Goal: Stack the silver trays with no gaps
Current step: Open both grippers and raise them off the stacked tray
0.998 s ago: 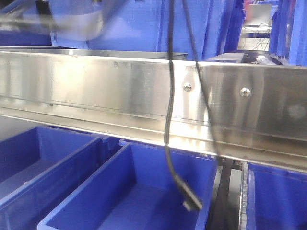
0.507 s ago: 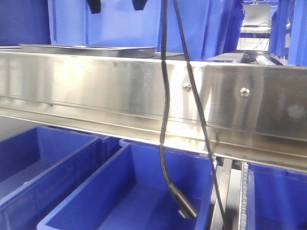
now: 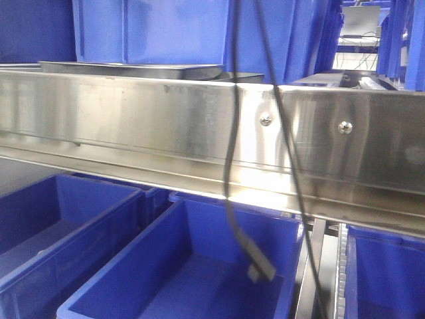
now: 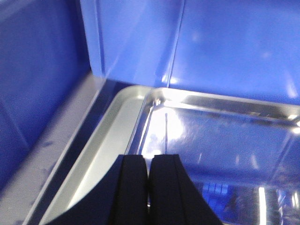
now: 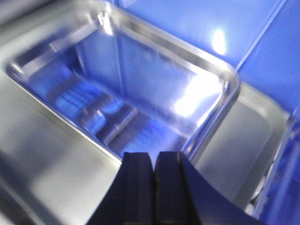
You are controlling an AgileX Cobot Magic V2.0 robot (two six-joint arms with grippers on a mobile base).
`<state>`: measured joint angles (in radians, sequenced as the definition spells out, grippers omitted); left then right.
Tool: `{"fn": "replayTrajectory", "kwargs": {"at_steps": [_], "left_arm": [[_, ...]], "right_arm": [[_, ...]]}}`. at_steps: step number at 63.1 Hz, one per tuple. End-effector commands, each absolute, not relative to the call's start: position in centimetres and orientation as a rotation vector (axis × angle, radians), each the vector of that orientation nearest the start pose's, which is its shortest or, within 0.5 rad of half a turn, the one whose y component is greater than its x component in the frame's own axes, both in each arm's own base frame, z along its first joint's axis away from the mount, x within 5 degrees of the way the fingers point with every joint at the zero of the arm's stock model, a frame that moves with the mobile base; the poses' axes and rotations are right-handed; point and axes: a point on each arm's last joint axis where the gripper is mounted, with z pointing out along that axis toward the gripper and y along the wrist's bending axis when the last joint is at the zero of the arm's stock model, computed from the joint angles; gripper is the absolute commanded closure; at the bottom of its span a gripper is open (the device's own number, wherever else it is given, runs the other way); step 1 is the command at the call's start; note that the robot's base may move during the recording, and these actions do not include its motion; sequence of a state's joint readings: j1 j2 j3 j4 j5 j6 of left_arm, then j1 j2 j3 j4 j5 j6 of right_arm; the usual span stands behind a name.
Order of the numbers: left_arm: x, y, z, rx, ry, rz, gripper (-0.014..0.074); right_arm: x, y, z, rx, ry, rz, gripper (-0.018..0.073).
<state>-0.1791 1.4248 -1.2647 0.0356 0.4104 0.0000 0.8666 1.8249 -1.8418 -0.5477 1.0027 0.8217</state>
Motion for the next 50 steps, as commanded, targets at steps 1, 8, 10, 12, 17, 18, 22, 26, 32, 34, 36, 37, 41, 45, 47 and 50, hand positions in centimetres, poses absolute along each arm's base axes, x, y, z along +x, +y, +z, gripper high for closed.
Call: {"fn": "replayTrajectory", "kwargs": {"at_steps": [1, 8, 10, 12, 17, 18, 22, 26, 32, 34, 36, 37, 41, 45, 47, 50], "left_arm": [[31.3, -5.7, 38.7, 0.2, 1.993, -0.091, 0.0602], [29.4, -5.4, 39.8, 0.184, 2.017, -0.115, 0.0602], [28.8, -5.3, 40.0, 0.186, 2.034, -0.114, 0.0602], [28.0, -5.2, 40.5, 0.186, 2.037, -0.114, 0.0602], [25.9, -4.8, 41.7, 0.185, 2.024, -0.115, 0.0602], [25.5, -4.7, 41.9, 0.184, 2.016, -0.115, 0.0602], [23.7, -4.4, 43.0, 0.18, 1.967, -0.119, 0.0602], [21.5, -4.0, 44.1, 0.174, 1.902, -0.123, 0.0602], [18.5, -3.4, 44.9, 0.167, 1.825, -0.128, 0.0602], [17.4, -3.2, 44.9, 0.164, 1.8, -0.13, 0.0602], [16.6, -3.1, 44.7, 0.163, 1.786, -0.131, 0.0602], [16.0, -2.9, 44.7, 0.162, 1.77, -0.132, 0.0602], [13.8, -2.5, 44.2, 0.157, 1.713, -0.135, 0.0602], [11.4, -2.1, 43.8, 0.152, 1.663, -0.138, 0.0602], [10.3, -1.9, 43.5, 0.15, 1.641, -0.139, 0.0602], [8.8, -1.6, 43.1, 0.147, 1.607, -0.141, 0.0602]], "right_arm": [[28.7, 28.2, 39.7, -0.215, 2.221, 0.198, 0.0629], [27.7, 27.8, 41.0, -0.263, 2.19, 0.205, 0.0629], [27.5, 27.7, 41.3, -0.27, 2.187, 0.203, 0.0629], [27.3, 27.5, 41.6, -0.272, 2.185, 0.199, 0.0629], [26.6, 27.1, 42.2, -0.282, 2.172, 0.177, 0.0629], [26.6, 27.1, 42.3, -0.287, 2.168, 0.169, 0.0629], [25.8, 26.7, 43.0, -0.312, 2.141, 0.142, 0.0629], [25.1, 26.6, 43.8, -0.333, 2.105, 0.146, 0.0629], [23.7, 26.3, 45.0, -0.358, 2.052, 0.182, 0.0629], [23.2, 26.1, 45.5, -0.366, 2.033, 0.185, 0.0629], [22.7, 25.9, 45.9, -0.376, 2.013, 0.187, 0.0629], [22.4, 25.8, 46.0, -0.382, 2.006, 0.185, 0.0629], [21.2, 25.1, 46.7, -0.406, 1.976, 0.184, 0.0629], [20.0, 24.6, 46.8, -0.443, 1.963, 0.181, 0.0629], [19.3, 24.1, 46.8, -0.457, 1.957, 0.189, 0.0629], [18.1, 23.4, 46.8, -0.483, 1.945, 0.212, 0.0629]]}}
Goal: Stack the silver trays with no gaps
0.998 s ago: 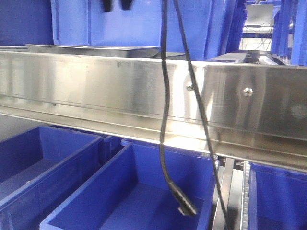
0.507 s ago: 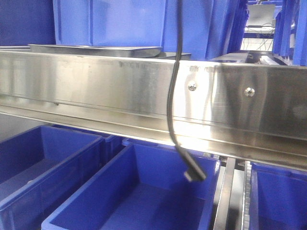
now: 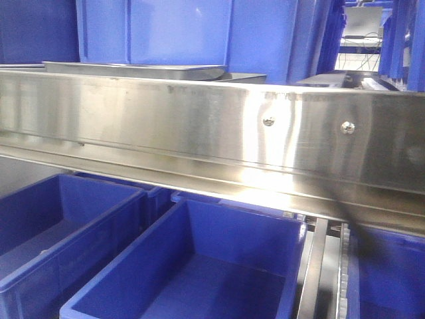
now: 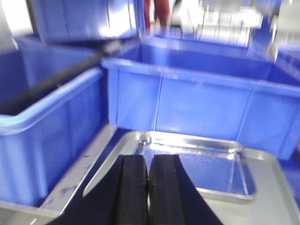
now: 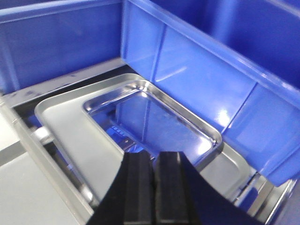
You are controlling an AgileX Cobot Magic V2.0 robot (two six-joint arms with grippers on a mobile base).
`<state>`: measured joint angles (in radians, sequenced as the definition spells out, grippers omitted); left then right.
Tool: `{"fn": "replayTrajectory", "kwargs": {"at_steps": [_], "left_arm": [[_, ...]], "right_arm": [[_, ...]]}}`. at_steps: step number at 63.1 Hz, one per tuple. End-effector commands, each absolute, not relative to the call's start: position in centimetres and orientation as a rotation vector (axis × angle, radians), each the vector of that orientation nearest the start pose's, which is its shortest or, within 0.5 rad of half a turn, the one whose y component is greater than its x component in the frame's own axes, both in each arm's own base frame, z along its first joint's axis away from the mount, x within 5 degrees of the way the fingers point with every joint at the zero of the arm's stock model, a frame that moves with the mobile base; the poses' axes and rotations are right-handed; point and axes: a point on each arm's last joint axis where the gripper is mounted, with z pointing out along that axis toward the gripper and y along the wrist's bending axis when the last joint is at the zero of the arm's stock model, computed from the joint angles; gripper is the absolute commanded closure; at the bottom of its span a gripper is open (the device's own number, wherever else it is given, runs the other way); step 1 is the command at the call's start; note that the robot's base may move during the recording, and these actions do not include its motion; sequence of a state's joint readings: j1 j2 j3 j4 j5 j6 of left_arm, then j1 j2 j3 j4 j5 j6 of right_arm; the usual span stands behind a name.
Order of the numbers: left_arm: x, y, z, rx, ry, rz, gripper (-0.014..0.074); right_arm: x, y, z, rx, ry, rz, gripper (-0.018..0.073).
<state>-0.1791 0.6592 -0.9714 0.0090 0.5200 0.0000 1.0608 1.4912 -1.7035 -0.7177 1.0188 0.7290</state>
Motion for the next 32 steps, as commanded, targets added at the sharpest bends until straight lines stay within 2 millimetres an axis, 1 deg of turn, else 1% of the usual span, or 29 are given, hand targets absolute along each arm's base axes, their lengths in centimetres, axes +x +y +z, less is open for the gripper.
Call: {"fn": "replayTrajectory", "kwargs": {"at_steps": [1, 3, 9, 15, 19, 22, 28, 32], "left_arm": [[8.4, -1.5, 42.9, 0.146, 1.6, -0.141, 0.0602], [7.2, -1.3, 42.7, 0.143, 1.565, -0.143, 0.0602], [4.6, -0.9, 42.0, 0.138, 1.51, -0.146, 0.0602], [3.0, -0.5, 40.8, 0.138, 1.507, -0.146, 0.0602], [2.6, -0.4, 39.6, 0.142, 1.54, -0.138, 0.0602], [2.6, -0.5, 38.4, 0.145, 1.574, -0.137, 0.0602], [3.2, -0.6, 36.2, 0.151, 1.632, -0.133, 0.0602], [3.7, -0.6, 35.0, 0.154, 1.673, -0.131, 0.0602]], "right_arm": [[17.8, 23.2, 46.8, -0.49, 1.941, 0.219, 0.0629], [17.0, 22.7, 46.9, -0.509, 1.924, 0.24, 0.0629], [14.7, 20.8, 47.3, -0.541, 1.862, 0.336, 0.0629], [12.9, 18.7, 47.2, -0.574, 1.83, 0.339, 0.0629], [11.9, 17.4, 46.8, -0.594, 1.82, 0.326, 0.0629], [11.2, 16.5, 46.4, -0.609, 1.817, 0.337, 0.0629], [10.1, 15.0, 45.5, -0.644, 1.812, 0.353, 0.0629], [9.6, 13.6, 44.8, -0.638, 1.818, 0.346, 0.0629]]}}
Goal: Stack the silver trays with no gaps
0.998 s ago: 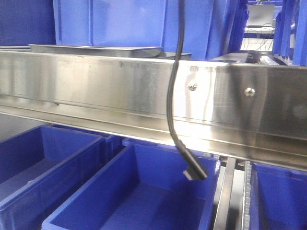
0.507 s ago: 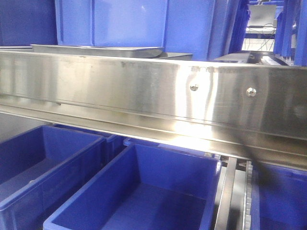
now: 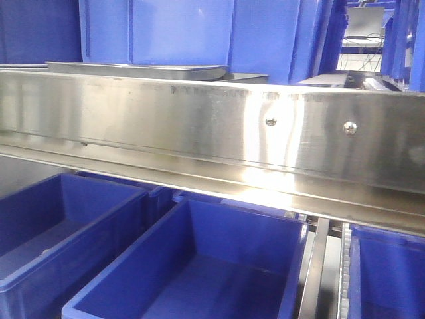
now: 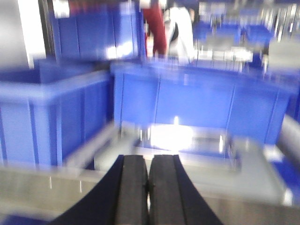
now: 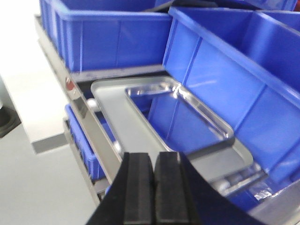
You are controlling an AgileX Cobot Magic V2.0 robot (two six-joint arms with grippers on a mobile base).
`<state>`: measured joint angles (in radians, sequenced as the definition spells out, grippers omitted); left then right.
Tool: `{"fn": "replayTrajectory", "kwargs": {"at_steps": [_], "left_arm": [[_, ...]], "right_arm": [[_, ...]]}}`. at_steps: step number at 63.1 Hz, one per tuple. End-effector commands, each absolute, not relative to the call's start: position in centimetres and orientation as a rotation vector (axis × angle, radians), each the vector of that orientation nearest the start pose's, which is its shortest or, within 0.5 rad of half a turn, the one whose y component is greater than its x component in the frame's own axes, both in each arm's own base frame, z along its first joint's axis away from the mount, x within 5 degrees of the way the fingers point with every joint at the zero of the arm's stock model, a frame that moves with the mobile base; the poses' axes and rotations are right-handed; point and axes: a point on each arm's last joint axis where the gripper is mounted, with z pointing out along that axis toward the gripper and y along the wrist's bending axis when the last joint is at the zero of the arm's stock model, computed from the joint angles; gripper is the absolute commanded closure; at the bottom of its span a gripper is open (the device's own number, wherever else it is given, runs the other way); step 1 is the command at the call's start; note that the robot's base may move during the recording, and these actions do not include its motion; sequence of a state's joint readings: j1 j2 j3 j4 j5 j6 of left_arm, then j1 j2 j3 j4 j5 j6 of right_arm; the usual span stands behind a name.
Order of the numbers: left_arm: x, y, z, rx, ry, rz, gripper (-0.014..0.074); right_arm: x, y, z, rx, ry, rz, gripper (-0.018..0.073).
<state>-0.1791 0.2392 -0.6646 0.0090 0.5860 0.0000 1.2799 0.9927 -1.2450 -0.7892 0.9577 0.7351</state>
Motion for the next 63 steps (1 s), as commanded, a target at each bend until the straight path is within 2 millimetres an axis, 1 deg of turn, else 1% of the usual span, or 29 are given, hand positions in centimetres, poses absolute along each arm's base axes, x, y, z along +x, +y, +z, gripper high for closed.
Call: {"fn": "replayTrajectory", "kwargs": {"at_steps": [1, 11, 18, 21, 26, 30, 35, 40, 43, 63], "left_arm": [[3.7, -0.7, 34.7, 0.155, 1.68, -0.131, 0.0602], [4.8, -0.9, 31.6, 0.164, 1.777, -0.125, 0.0602], [5.0, -0.9, 30.2, 0.165, 1.802, -0.13, 0.0602], [4.9, -0.9, 29.9, 0.162, 1.774, -0.131, 0.0602], [4.5, -1.0, 29.3, 0.137, 1.707, -0.181, 0.0602], [4.0, -1.1, 28.9, 0.109, 1.629, -0.233, 0.0602], [3.2, -0.9, 28.6, 0.102, 1.553, -0.237, 0.0602], [3.0, -0.8, 28.2, 0.114, 1.545, -0.208, 0.0602], [3.1, -0.8, 27.9, 0.117, 1.558, -0.205, 0.0602], [3.1, -0.8, 27.9, 0.117, 1.554, -0.203, 0.0602]], "right_arm": [[9.5, 13.1, 44.7, -0.624, 1.818, 0.342, 0.0629], [8.6, 9.2, 42.6, -0.581, 1.832, 0.338, 0.0629], [7.9, 7.0, 41.5, -0.57, 1.809, 0.37, 0.0629], [7.7, 6.3, 41.1, -0.567, 1.794, 0.388, 0.0629], [7.2, 5.3, 40.3, -0.575, 1.758, 0.433, 0.0629], [6.6, 4.7, 39.8, -0.591, 1.708, 0.52, 0.0629], [6.3, 4.5, 39.2, -0.6, 1.69, 0.544, 0.0629], [6.4, 4.4, 38.8, -0.61, 1.693, 0.52, 0.0629], [6.4, 4.4, 38.8, -0.613, 1.69, 0.521, 0.0629], [6.0, 5.0, 39.5, -0.638, 1.605, 0.601, 0.0629]]}}
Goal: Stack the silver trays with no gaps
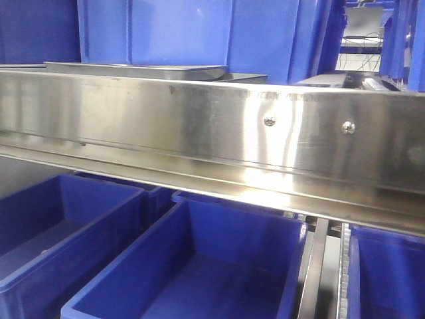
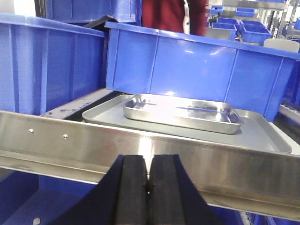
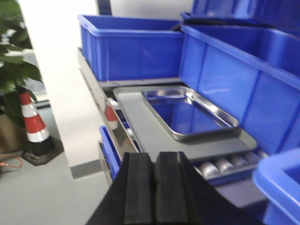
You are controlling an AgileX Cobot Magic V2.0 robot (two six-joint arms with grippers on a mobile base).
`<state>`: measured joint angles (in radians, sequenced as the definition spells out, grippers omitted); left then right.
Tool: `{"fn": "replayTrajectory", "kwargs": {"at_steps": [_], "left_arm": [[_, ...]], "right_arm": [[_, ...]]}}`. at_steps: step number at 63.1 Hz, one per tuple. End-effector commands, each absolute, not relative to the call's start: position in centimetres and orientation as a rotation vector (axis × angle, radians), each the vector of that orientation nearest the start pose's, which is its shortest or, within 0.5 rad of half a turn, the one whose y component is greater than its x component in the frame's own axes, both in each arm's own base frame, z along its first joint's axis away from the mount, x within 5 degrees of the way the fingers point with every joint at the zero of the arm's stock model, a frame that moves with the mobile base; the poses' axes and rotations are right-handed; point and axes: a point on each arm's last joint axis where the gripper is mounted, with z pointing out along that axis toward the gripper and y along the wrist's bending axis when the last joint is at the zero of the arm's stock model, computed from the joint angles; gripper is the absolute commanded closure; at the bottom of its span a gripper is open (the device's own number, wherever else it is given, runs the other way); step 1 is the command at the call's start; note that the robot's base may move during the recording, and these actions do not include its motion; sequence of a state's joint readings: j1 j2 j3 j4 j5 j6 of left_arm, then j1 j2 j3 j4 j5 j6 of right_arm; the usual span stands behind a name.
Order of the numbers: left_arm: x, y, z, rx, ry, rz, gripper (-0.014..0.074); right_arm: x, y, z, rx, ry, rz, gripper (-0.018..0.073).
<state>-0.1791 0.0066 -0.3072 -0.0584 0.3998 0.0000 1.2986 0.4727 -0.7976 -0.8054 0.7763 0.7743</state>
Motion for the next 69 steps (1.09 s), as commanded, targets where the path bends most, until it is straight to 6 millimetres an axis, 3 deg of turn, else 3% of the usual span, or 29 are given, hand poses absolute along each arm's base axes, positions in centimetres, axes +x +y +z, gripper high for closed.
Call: {"fn": "replayTrajectory", "kwargs": {"at_steps": [1, 69], "left_arm": [[3.09, -0.77, 27.93, 0.117, 1.554, -0.203, 0.0602], [3.09, -0.77, 27.95, 0.116, 1.552, -0.203, 0.0602]], "right_arm": [[6.04, 4.99, 39.52, -0.638, 1.605, 0.601, 0.0629], [5.84, 5.22, 39.61, -0.665, 1.587, 0.632, 0.0629]]}}
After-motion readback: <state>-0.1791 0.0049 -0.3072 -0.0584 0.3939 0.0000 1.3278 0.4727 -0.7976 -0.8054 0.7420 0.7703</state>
